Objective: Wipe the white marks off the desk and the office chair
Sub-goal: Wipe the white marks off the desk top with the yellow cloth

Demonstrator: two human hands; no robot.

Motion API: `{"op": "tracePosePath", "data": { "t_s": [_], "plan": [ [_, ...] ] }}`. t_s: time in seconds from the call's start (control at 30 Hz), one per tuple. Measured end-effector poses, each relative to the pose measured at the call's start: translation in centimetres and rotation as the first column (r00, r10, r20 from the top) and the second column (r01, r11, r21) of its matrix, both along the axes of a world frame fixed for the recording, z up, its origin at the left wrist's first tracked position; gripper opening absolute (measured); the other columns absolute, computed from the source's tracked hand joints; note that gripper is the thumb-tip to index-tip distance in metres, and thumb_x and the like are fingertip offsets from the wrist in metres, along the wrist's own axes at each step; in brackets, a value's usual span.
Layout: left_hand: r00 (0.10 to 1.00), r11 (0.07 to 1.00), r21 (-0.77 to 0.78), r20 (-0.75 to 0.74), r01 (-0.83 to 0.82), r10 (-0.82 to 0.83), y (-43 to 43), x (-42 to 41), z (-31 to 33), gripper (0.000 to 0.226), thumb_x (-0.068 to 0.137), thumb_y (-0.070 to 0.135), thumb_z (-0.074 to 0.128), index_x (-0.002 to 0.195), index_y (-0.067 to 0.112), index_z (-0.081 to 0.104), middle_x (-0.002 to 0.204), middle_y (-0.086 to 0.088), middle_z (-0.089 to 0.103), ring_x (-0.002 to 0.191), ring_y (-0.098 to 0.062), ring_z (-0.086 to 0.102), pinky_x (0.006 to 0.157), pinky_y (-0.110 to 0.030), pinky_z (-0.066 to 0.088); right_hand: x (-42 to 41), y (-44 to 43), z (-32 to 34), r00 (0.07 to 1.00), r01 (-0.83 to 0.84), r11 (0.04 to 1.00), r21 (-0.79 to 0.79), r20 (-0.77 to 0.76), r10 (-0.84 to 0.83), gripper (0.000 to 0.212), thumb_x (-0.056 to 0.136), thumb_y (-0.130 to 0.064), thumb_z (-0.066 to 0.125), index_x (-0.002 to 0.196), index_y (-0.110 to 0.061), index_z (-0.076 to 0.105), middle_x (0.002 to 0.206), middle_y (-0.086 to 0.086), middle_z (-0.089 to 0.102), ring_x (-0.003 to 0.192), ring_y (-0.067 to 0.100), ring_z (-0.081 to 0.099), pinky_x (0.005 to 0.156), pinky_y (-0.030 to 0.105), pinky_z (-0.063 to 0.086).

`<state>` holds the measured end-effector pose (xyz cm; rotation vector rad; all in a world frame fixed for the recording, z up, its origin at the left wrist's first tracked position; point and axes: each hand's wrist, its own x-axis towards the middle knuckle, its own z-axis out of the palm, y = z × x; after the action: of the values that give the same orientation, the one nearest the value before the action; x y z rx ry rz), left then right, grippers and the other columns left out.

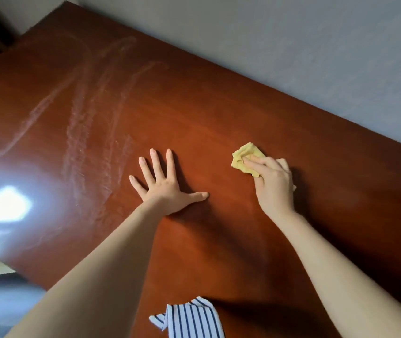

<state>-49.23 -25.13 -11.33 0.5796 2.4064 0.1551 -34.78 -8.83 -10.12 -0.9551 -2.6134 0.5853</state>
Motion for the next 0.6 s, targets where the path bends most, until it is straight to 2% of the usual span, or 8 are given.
{"op": "tracePosePath", "data": {
  "t_s": [0.13, 0.3, 0.47, 0.6],
  "plan": [
    [1.000, 1.000, 0.028, -0.017, 0.011, -0.011, -0.2, 0.1, 0.0, 0.138, 0.043, 0.096, 0.045, 0.139, 0.037, -0.034, 0.146, 0.002, -0.045, 0.133, -0.027, -0.041, 0.105, -0.059, -0.021, 3.4, -5.8, 0.3, 0.999, -0.035, 0.999, -0.019, -0.033, 0.035, 0.049, 0.073, 0.013, 0.068, 0.111, -0.018, 0.071, 0.103, -0.001, 0.069, 0.085, 0.025, 0.054, 0.070, 0.043, 0.052],
    [0.998, 0.997, 0.075, -0.054, 0.018, -0.014, -0.4, 0.2, -0.1, 0.130, 0.054, 0.091, 0.047, 0.143, 0.034, -0.029, 0.149, -0.001, -0.039, 0.136, -0.030, -0.036, 0.106, -0.060, -0.019, 6.9, -9.7, -0.3, 0.982, -0.177, 0.984, 0.023, -0.059, 0.178, 0.057, 0.062, 0.017, 0.073, 0.106, -0.019, 0.073, 0.099, -0.006, 0.069, 0.083, 0.015, 0.051, 0.063, 0.039, 0.052],
    [0.992, 0.967, 0.254, -0.122, 0.010, 0.022, -1.5, 0.0, -0.1, 0.107, 0.073, 0.069, 0.062, 0.151, 0.032, 0.000, 0.158, -0.003, -0.019, 0.143, -0.028, -0.023, 0.110, -0.057, -0.013, 5.9, -7.1, 0.0, 0.947, -0.315, 0.943, 0.108, -0.027, 0.320, 0.054, 0.060, 0.016, 0.077, 0.104, -0.016, 0.074, 0.093, -0.001, 0.070, 0.074, 0.023, 0.057, 0.058, 0.037, 0.053],
    [0.983, 0.937, 0.350, -0.178, 0.018, 0.048, -2.4, 0.3, 0.7, 0.086, 0.082, 0.056, 0.062, 0.150, 0.024, 0.019, 0.160, -0.004, 0.001, 0.146, -0.028, -0.009, 0.113, -0.056, -0.005, 2.0, -4.4, 0.3, 0.953, -0.302, 0.948, 0.098, -0.009, 0.304, 0.049, 0.067, 0.016, 0.072, 0.106, -0.014, 0.073, 0.095, 0.003, 0.070, 0.078, 0.026, 0.055, 0.065, 0.037, 0.053]
  ]
}}
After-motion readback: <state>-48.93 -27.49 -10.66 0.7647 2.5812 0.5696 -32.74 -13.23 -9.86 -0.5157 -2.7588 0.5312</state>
